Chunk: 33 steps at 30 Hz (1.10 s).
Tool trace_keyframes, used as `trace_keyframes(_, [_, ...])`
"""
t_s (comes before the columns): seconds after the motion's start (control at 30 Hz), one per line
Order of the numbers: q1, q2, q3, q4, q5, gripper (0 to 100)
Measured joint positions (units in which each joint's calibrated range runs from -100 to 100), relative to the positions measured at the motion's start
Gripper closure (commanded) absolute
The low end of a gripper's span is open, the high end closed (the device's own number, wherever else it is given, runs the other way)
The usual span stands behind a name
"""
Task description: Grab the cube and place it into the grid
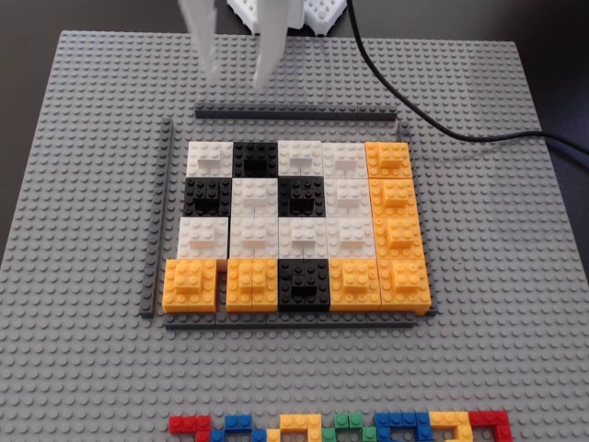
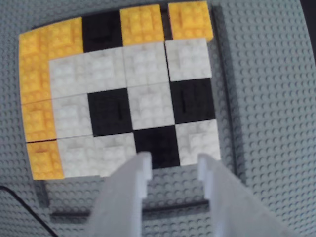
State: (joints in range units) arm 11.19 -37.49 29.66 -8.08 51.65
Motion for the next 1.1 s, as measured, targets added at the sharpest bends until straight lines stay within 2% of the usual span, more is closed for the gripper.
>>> trace_keyframes(0.27, [-4.8,-9.8,-5.6,3.9,-3.1,100])
trace_keyframes(0.5, [-7.0,-19.4,-3.7,3.2,-6.2,100])
trace_keyframes(1.1, [-7.4,-46.2,39.1,-10.5,-6.2,100])
